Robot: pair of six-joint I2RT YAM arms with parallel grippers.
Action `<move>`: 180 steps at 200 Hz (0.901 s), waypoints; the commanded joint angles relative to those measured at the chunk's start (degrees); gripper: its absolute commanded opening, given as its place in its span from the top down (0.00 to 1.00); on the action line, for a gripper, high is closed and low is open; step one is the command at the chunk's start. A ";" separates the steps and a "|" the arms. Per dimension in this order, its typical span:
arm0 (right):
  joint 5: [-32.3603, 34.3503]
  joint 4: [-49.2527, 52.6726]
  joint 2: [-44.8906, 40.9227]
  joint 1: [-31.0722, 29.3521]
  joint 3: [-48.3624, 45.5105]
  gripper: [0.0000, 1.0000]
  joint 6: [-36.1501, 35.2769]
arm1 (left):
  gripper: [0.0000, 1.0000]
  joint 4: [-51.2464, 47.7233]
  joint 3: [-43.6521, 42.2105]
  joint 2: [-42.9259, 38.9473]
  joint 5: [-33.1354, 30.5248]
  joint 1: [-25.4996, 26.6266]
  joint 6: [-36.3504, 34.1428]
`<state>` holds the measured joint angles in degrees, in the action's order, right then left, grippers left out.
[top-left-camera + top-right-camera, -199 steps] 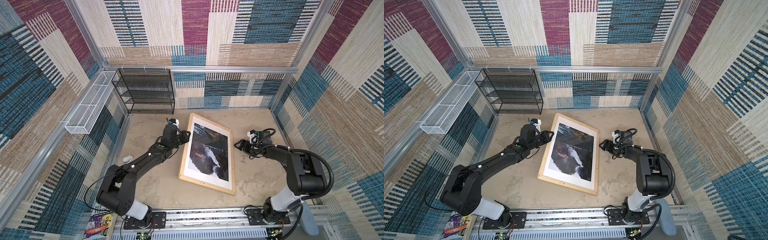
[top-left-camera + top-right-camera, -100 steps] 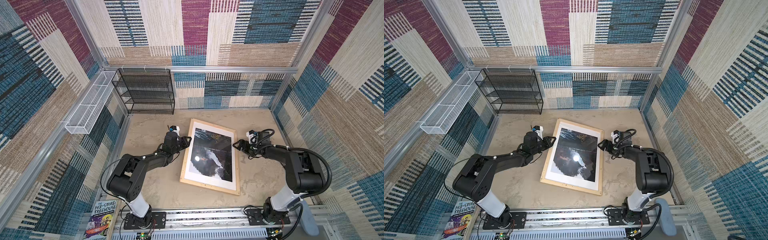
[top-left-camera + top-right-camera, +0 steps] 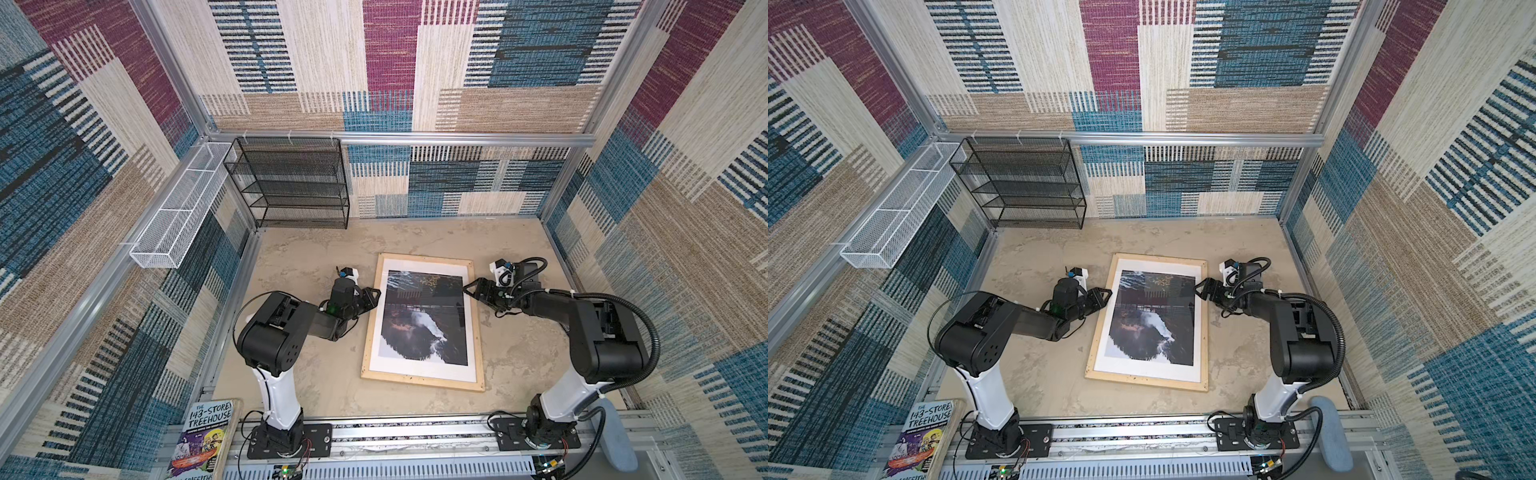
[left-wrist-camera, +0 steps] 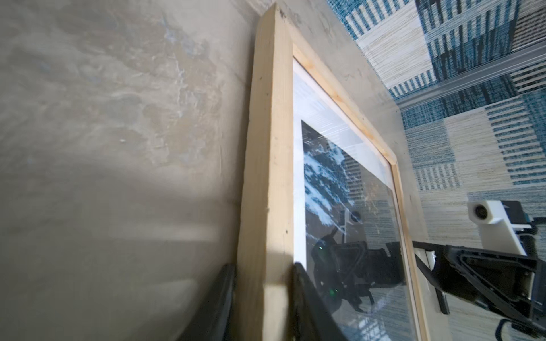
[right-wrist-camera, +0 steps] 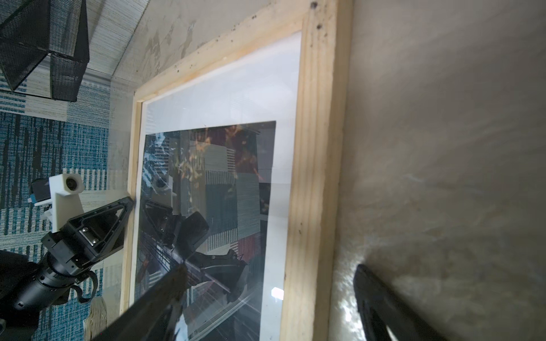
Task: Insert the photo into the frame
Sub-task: 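Lower the frame face up with the left gripper while the right gripper steadies it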
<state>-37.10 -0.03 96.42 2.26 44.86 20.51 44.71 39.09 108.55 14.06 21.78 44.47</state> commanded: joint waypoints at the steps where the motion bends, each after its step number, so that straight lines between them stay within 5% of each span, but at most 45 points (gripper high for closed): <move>1: -0.76 0.11 -0.09 -0.15 0.66 0.10 0.23 | 0.64 4.36 -0.42 0.87 0.79 -0.42 1.06; 56: -0.60 0.39 0.65 -0.41 1.32 0.10 0.14 | 0.54 2.32 -0.33 0.43 0.68 -0.99 0.77; 61: -0.52 0.39 0.76 -0.42 1.29 0.10 0.14 | 0.45 2.19 -0.33 0.39 0.77 -1.04 0.86; 72: -0.50 0.15 0.92 -0.47 1.37 0.10 0.23 | 0.43 1.81 -0.41 0.11 0.95 -1.04 0.97; 180: -0.87 -1.77 6.37 -3.92 7.80 0.17 1.98 | 0.56 0.29 -4.14 -3.97 4.04 -1.04 2.07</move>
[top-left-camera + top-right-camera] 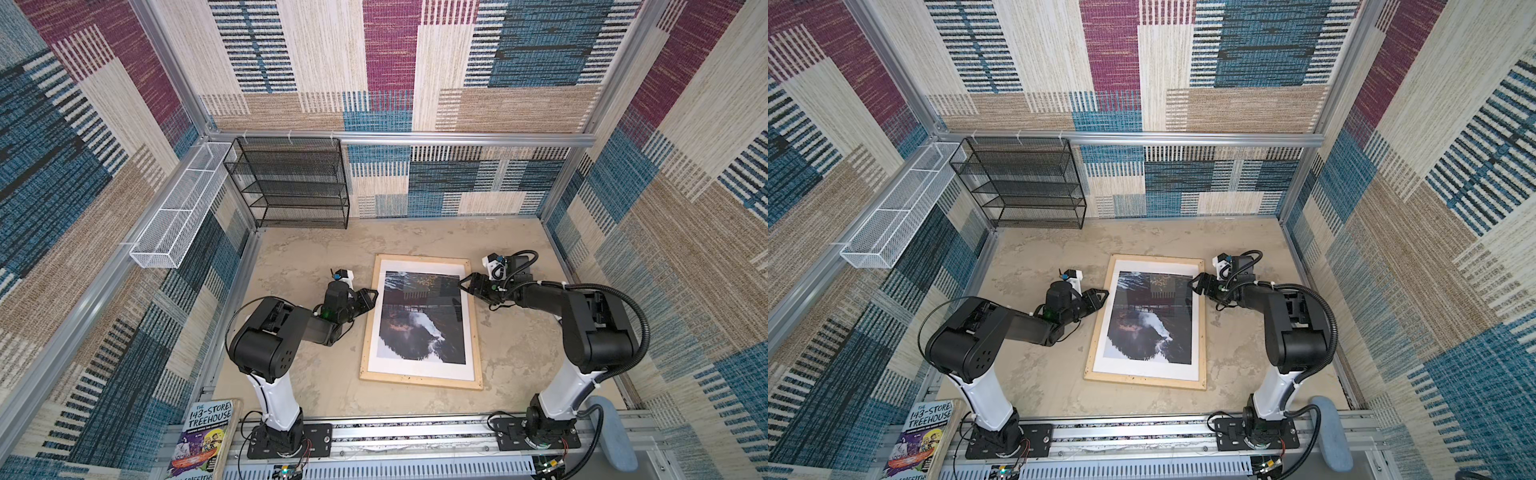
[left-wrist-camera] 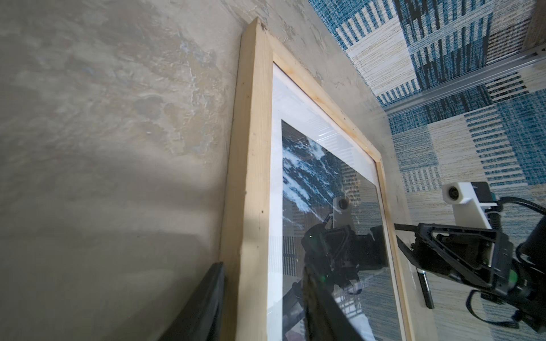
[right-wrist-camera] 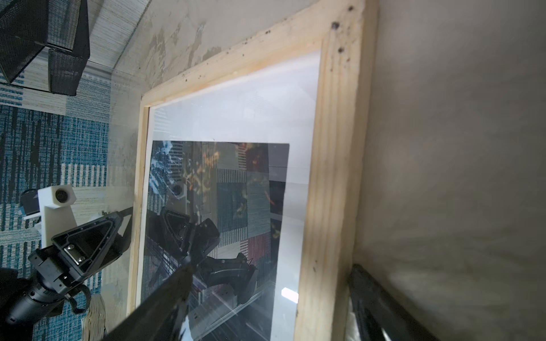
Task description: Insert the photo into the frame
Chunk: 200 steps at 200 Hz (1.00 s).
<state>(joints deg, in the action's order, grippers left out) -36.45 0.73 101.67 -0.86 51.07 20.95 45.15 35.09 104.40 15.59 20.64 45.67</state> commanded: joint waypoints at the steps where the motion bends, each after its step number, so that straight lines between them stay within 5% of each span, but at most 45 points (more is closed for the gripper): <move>1: -1.53 -2.56 1.15 -0.84 1.67 0.17 1.55 | 0.57 -0.10 -0.13 0.23 2.51 0.10 0.89; 123: -4.31 3.86 23.37 -4.59 28.64 0.17 -4.17 | 0.62 1.68 -9.03 -2.22 3.49 3.50 4.95; 200: -5.92 11.40 35.76 -12.62 48.86 0.14 -7.63 | 0.63 -2.83 -18.09 -9.79 -3.89 16.12 11.63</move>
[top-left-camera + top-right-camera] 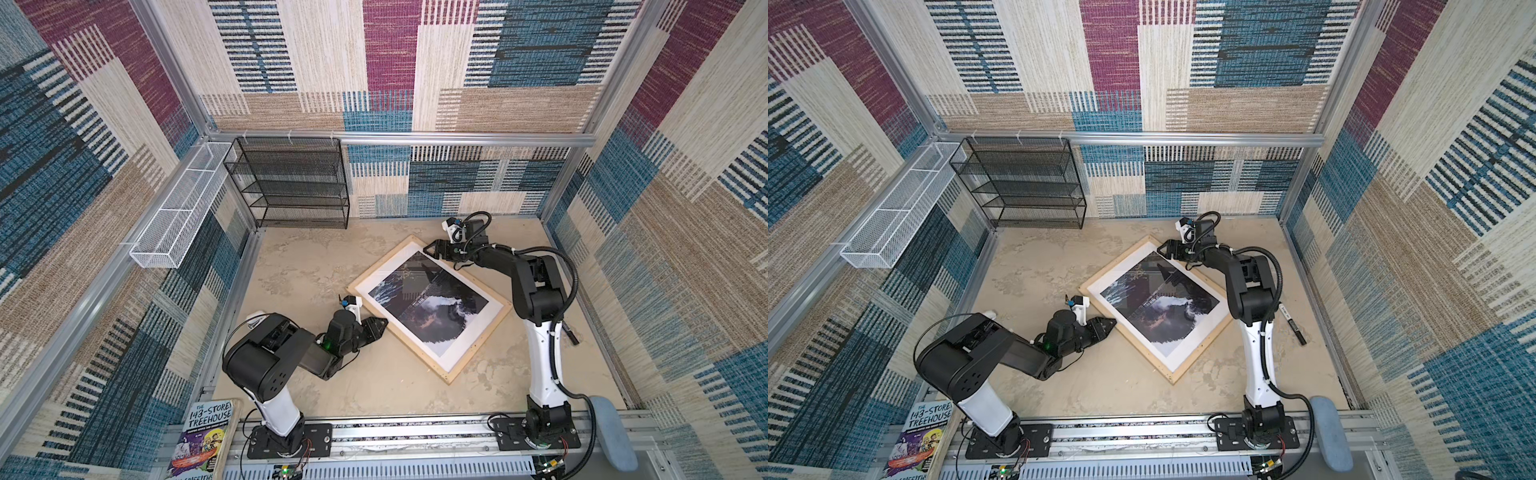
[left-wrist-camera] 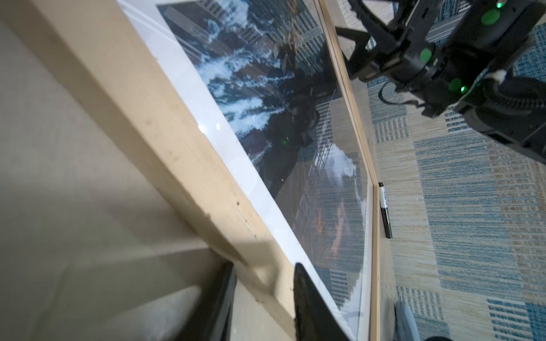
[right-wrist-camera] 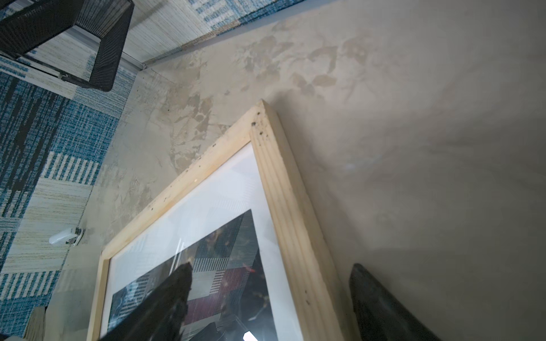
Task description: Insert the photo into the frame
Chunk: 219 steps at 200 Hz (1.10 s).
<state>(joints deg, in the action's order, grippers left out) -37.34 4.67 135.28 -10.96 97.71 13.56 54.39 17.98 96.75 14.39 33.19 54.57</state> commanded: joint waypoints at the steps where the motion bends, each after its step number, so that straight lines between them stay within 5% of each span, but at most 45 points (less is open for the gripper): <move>1: -5.11 7.46 2.16 -2.64 2.26 0.14 -0.27 | 0.63 -12.36 -0.99 -2.33 -2.83 3.78 2.78; 54: -6.22 6.41 2.27 -9.23 0.57 0.14 -1.23 | 0.60 -37.81 1.91 -18.96 -10.34 13.55 0.81; 96: -1.61 2.29 -4.61 -9.88 -5.40 0.06 0.05 | 0.51 -61.62 11.00 -33.64 -17.41 14.35 -7.55; 120: 2.62 4.94 -9.40 -9.19 -5.36 0.00 -1.84 | 0.43 -69.63 19.88 -35.58 -23.27 13.70 -15.42; 171: 14.61 6.66 -25.70 -8.13 -18.58 0.00 -2.65 | 0.43 -71.72 45.68 -12.27 -14.97 4.63 -28.66; 204: 17.10 3.17 -44.00 -8.59 -40.83 0.23 1.58 | 0.48 -75.61 69.36 10.49 -8.35 -0.08 -33.32; 219: 16.36 2.52 -52.96 -10.47 -49.92 0.25 2.96 | 0.48 -78.91 81.31 20.40 -6.58 -0.85 -35.98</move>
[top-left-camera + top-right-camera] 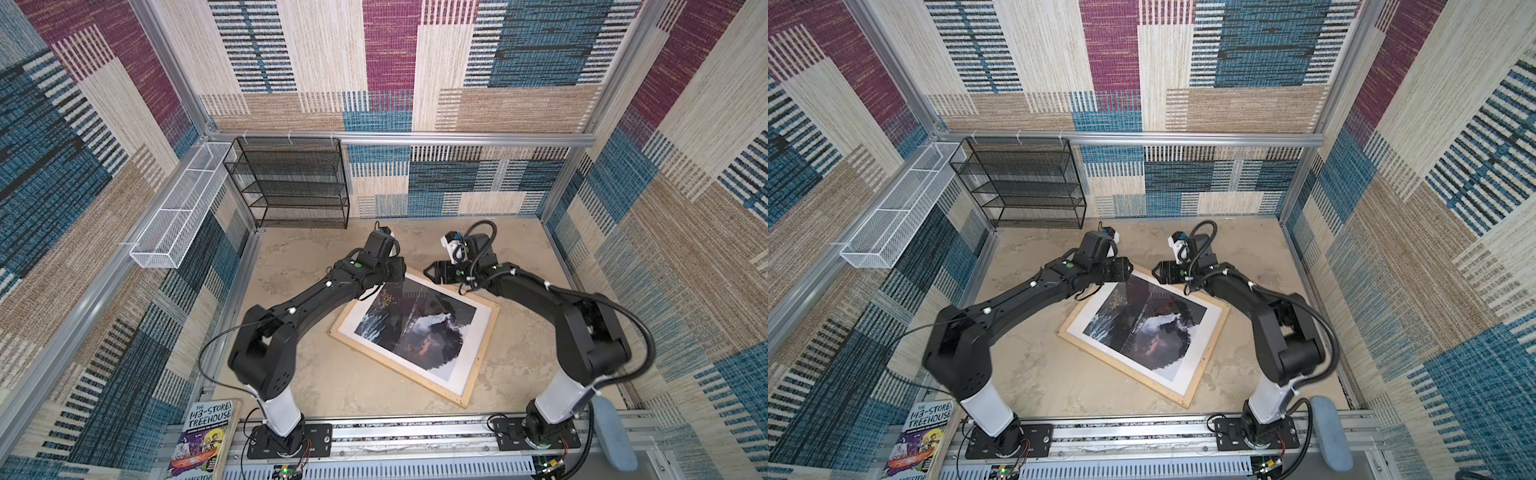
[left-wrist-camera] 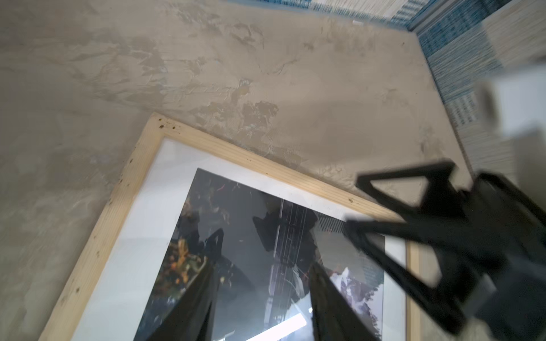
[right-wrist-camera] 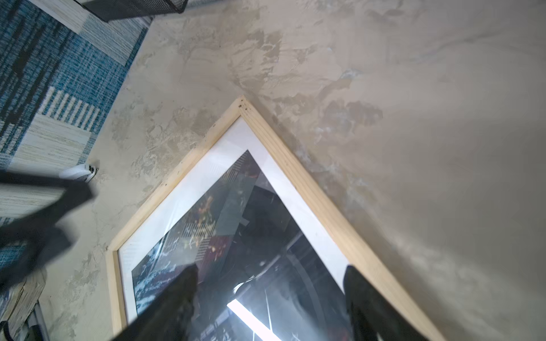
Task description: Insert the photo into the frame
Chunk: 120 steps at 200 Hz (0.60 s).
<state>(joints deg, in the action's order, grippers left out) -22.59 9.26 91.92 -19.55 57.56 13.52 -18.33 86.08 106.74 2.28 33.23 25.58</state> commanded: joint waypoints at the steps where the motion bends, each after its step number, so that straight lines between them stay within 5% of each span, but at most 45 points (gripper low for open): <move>1: 1.51 -2.01 -10.15 -2.06 -10.24 0.25 3.05 | 0.48 -6.50 14.01 11.08 5.67 -0.98 -7.15; 61: 0.48 -1.51 -26.86 -20.77 -28.16 0.54 10.21 | 0.49 -16.59 51.80 40.76 12.55 -2.03 -10.61; 84: 2.67 -2.69 -25.54 -30.76 -30.17 0.57 12.00 | 0.49 -17.85 58.93 46.21 13.14 -2.13 -10.64; 120: 3.56 -5.55 -20.92 -38.27 -30.96 0.68 13.89 | 0.48 -17.39 59.82 48.46 12.02 -2.34 -11.63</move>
<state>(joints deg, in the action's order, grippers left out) -20.38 7.73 68.86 -54.26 26.81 24.93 -34.52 145.45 154.39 13.89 30.98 16.45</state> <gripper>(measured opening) 0.341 0.519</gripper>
